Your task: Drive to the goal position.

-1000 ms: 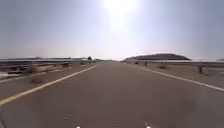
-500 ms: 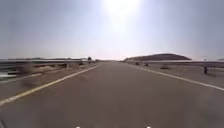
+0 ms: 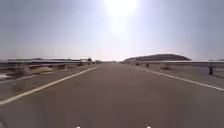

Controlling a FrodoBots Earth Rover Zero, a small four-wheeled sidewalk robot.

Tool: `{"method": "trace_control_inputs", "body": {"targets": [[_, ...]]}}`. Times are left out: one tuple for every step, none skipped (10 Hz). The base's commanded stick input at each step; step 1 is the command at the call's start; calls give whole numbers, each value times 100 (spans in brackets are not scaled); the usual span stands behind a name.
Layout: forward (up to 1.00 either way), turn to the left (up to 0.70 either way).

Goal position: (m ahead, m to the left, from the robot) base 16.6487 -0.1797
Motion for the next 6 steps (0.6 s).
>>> {"method": "trace_control_inputs", "body": {"targets": [[70,0],[70,0],[70,0],[70,0],[70,0],[70,0]]}}
